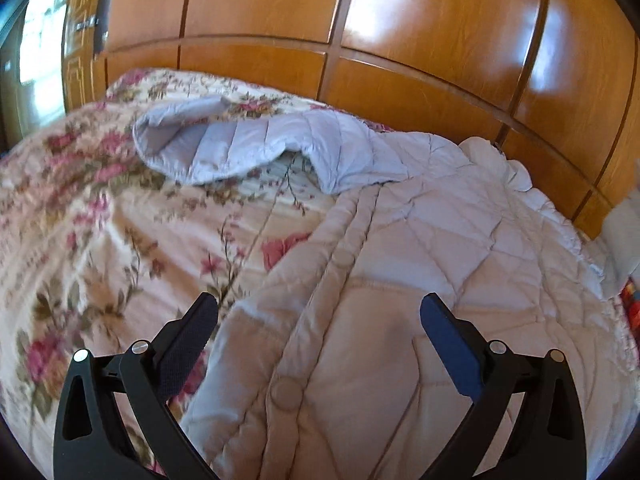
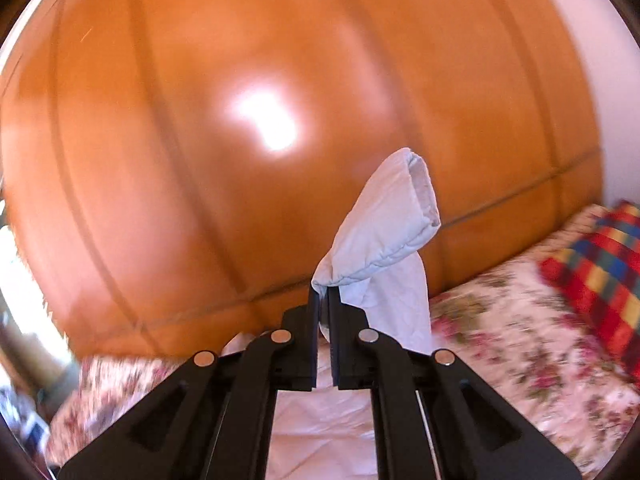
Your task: Fold small clothes
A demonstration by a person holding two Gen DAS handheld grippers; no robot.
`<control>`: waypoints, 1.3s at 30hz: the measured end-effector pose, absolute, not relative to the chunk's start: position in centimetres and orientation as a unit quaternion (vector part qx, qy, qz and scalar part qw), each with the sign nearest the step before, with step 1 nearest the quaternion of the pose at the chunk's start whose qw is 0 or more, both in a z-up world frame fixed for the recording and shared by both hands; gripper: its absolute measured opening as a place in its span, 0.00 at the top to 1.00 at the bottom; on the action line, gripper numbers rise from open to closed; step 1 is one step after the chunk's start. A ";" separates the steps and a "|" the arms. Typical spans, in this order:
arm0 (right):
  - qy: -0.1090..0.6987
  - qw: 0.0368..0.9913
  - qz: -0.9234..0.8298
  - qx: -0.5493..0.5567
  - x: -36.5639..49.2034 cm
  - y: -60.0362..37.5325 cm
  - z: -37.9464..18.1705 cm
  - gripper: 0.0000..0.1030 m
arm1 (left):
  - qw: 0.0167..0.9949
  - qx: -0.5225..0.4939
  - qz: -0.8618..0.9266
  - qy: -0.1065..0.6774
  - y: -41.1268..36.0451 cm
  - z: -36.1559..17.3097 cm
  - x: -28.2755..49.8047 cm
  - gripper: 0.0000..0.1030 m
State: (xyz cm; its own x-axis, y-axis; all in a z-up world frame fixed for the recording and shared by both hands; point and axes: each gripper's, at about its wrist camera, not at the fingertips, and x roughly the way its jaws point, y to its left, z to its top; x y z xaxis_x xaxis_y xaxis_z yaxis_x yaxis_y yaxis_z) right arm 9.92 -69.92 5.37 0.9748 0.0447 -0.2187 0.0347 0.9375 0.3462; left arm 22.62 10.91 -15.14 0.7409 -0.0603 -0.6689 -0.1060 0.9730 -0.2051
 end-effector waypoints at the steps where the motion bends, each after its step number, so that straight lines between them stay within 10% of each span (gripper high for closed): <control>1: 0.119 0.978 0.012 0.169 10.4 -68.5 5.0 0.96 | 0.925 -0.126 0.010 0.360 11.3 -15.3 22.3 0.03; 14: 0.258 0.954 0.127 0.082 17.1 -47.3 -5.7 0.95 | 0.912 -0.193 -0.023 0.360 13.1 -14.4 20.1 0.03; 21: 0.352 0.917 0.155 0.105 19.2 -46.6 -11.1 0.42 | 0.914 -0.175 -0.050 0.363 11.1 -13.0 21.0 0.03; 33: 0.297 0.908 0.130 0.265 12.1 -60.9 -9.3 0.39 | 0.923 -0.153 -0.098 0.340 4.8 -10.7 27.4 0.03; 39: 0.255 0.848 0.045 0.463 11.1 -72.1 -12.7 0.40 | 0.904 -0.157 -0.129 0.377 0.9 -11.5 34.3 0.33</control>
